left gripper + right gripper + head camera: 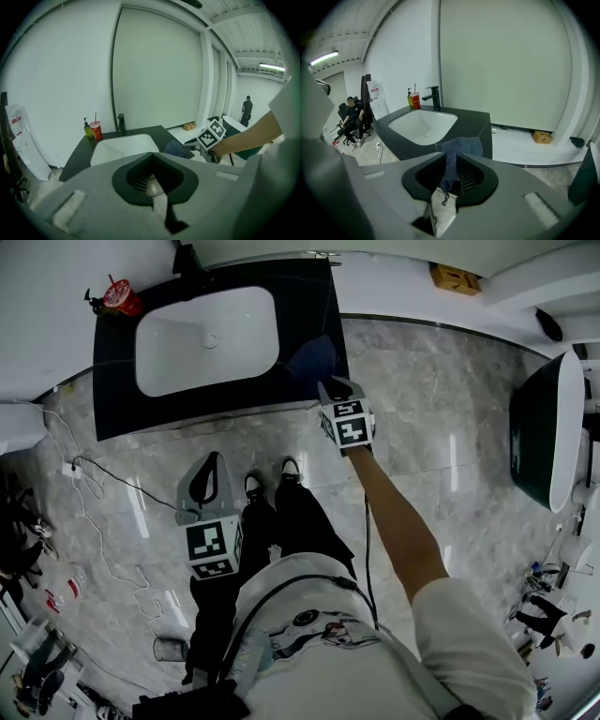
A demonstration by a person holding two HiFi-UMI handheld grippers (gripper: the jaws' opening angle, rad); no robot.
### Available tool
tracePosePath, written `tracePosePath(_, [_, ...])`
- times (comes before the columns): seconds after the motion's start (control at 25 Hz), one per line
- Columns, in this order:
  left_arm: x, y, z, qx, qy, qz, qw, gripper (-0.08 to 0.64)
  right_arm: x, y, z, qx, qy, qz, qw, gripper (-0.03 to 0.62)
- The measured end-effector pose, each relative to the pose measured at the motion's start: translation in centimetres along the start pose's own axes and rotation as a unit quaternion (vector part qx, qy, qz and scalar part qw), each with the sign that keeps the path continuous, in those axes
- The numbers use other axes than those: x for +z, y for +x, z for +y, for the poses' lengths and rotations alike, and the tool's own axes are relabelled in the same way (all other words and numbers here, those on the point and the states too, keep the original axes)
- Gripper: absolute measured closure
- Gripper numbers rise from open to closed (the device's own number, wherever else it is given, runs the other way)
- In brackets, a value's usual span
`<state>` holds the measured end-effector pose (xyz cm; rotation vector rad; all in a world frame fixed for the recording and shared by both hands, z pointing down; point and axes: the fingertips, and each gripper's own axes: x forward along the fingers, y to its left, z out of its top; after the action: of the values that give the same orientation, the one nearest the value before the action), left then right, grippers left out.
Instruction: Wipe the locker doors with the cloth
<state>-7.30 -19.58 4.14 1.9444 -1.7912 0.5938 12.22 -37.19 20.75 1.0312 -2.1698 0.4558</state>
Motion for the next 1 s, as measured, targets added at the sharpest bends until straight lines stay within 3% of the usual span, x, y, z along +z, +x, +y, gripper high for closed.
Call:
tracePosePath(0.28, [-1.0, 4.6, -1.5, -0.009, 0.001, 0.03, 0.9995, 0.56, -1.3, 4.8, -1.4, 0.026, -0.021, 0.053, 0.998, 0.446])
tracePosePath(0.56, [-1.4, 5.7, -2.2, -0.008, 0.003, 0.045, 0.9989, 0.56, -2.9, 7.9, -0.8, 0.046, -0.012, 0.11, 0.993, 0.387])
tracePosePath(0.72, [-1.6, 5.7, -2.1, -0.005, 0.006, 0.051, 0.9987, 0.56, -3.0, 8.5, -0.9, 0.041, 0.001, 0.105, 0.994, 0.391])
tracePosePath(0.84, [-1.6, 5.6, -2.1, -0.001, 0.008, 0.054, 0.9985, 0.56, -2.9, 8.4, -0.5, 0.045, 0.003, 0.096, 0.994, 0.46])
tracePosePath(1.0, [-1.6, 5.2, -2.5, 0.002, 0.011, 0.052, 0.9986, 0.56, -2.9, 8.1, -0.1, 0.048, -0.009, 0.088, 0.995, 0.5])
